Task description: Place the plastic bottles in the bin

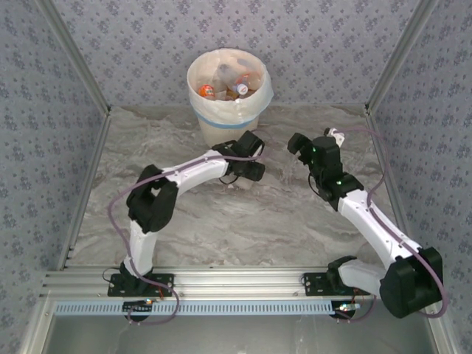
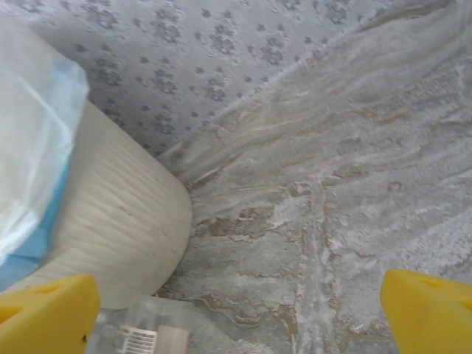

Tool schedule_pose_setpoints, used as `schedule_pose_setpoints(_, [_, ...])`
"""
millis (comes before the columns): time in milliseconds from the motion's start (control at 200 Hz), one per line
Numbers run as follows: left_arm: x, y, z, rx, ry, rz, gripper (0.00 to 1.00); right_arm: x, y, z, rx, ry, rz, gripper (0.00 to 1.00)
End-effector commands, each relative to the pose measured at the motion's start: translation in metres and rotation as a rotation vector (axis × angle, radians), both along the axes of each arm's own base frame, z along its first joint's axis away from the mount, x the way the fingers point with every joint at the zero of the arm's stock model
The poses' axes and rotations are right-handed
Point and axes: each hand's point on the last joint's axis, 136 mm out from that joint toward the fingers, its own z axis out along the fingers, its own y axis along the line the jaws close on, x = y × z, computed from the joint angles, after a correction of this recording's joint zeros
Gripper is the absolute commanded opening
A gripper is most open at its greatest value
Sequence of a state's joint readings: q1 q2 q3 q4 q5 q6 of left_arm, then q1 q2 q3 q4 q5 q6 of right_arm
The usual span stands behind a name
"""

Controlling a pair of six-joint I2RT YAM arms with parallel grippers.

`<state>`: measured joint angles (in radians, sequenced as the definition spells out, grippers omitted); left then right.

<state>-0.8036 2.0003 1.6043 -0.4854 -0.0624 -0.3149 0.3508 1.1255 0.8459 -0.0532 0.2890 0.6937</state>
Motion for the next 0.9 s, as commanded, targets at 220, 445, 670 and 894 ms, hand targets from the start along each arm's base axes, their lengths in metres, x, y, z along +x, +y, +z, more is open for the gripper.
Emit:
schedule_pose_setpoints(220, [-0.021, -0.003, 0.152, -0.312, -0.218, -0.083, 0.49, -0.009, 0.027, 0.058, -0.025, -0.203, 0.215, 1.0])
schedule_pose_setpoints(445, [-0.017, 0.027, 0.21, -0.399, -0.313, -0.02, 0.48, -0.016, 0.049, 0.081, 0.014, -0.272, 0.343, 1.0])
schedule_pose_setpoints(670, [0.004, 0.102, 0.255, -0.4, -0.464, 0.25, 0.48, -0.019, 0.066, 0.088, 0.024, -0.276, 0.427, 1.0])
schedule_pose_setpoints(894, [0.037, 0.153, 0.293, -0.467, -0.577, 0.414, 0.5, -0.013, 0.073, 0.086, 0.032, -0.262, 0.432, 1.0])
